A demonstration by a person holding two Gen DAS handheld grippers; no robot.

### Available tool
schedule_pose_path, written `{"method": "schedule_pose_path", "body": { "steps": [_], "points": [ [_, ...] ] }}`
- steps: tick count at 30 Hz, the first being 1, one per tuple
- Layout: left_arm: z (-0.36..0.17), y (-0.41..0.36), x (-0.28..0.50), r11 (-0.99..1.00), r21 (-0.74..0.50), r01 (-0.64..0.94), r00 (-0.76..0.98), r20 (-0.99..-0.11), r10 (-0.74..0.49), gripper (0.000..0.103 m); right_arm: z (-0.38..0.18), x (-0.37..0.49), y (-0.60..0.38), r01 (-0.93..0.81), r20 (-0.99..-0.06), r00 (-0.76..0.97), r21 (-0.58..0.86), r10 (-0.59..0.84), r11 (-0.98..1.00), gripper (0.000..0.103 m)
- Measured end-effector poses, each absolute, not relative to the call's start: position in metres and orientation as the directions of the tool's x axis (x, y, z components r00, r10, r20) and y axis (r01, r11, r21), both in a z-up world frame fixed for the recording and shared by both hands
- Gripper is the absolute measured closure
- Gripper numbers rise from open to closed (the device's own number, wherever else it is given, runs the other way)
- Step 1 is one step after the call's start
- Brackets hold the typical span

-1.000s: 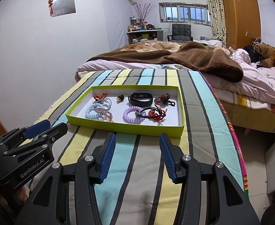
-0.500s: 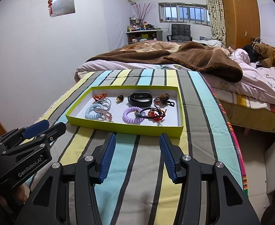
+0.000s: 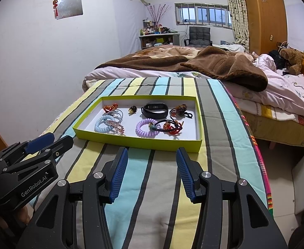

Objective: Organize jewelry

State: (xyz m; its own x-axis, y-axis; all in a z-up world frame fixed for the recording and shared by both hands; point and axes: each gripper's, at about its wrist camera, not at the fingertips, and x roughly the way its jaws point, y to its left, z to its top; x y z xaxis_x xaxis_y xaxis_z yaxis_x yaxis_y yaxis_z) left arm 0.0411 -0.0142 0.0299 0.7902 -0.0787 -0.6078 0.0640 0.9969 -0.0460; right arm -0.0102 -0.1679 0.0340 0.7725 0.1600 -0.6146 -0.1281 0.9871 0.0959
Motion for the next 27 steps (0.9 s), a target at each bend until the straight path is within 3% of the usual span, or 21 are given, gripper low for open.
{"method": "schedule_pose_path", "body": {
  "steps": [27],
  "points": [
    [0.0316,-0.0104,0.0387,0.996,-0.055,0.073,0.794,-0.602,-0.091,0.055,0.0331,-0.0098,-0.1674,-0.123,-0.618,0.771,0.097,0.157,0.988,0.054]
  ]
}}
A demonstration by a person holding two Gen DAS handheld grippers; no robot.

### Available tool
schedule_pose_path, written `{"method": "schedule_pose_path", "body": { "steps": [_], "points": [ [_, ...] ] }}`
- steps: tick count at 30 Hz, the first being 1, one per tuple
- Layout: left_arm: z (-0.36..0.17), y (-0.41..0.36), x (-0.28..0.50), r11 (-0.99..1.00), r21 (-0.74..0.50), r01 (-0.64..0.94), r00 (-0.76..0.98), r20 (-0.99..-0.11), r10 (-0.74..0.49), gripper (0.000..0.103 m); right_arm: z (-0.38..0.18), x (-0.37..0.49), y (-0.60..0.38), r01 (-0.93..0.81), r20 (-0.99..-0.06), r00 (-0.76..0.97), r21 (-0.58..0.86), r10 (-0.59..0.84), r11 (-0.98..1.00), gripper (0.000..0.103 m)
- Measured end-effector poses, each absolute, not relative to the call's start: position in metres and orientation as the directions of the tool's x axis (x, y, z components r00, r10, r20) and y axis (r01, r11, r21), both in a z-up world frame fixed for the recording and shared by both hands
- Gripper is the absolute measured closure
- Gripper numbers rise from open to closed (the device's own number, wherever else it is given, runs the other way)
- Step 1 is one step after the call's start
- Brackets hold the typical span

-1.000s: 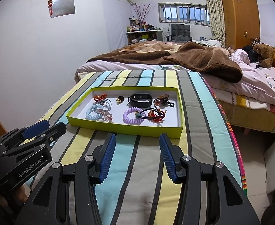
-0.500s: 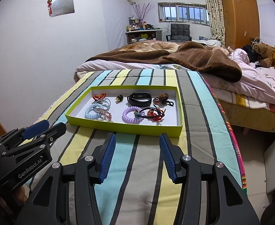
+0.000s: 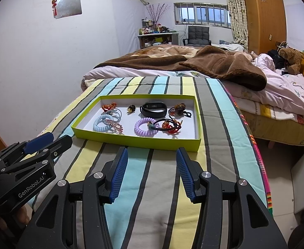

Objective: Organize jewelry

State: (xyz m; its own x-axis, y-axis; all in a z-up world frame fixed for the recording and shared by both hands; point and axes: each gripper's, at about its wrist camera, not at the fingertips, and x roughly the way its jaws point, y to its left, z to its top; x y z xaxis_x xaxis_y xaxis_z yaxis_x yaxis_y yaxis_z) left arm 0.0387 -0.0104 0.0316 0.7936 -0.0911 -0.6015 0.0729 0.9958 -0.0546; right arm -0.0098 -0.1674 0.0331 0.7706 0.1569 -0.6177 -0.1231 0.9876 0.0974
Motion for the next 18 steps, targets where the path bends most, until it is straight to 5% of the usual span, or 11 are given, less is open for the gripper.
{"method": "schedule_pose_path", "body": {
  "steps": [18],
  "points": [
    [0.0306,-0.0097,0.0392,0.996,-0.056,0.066,0.791,-0.606,-0.087,0.055,0.0328,-0.0101,-0.1674,-0.123,-0.619,0.770,0.095,0.156,0.988,0.054]
  ]
}}
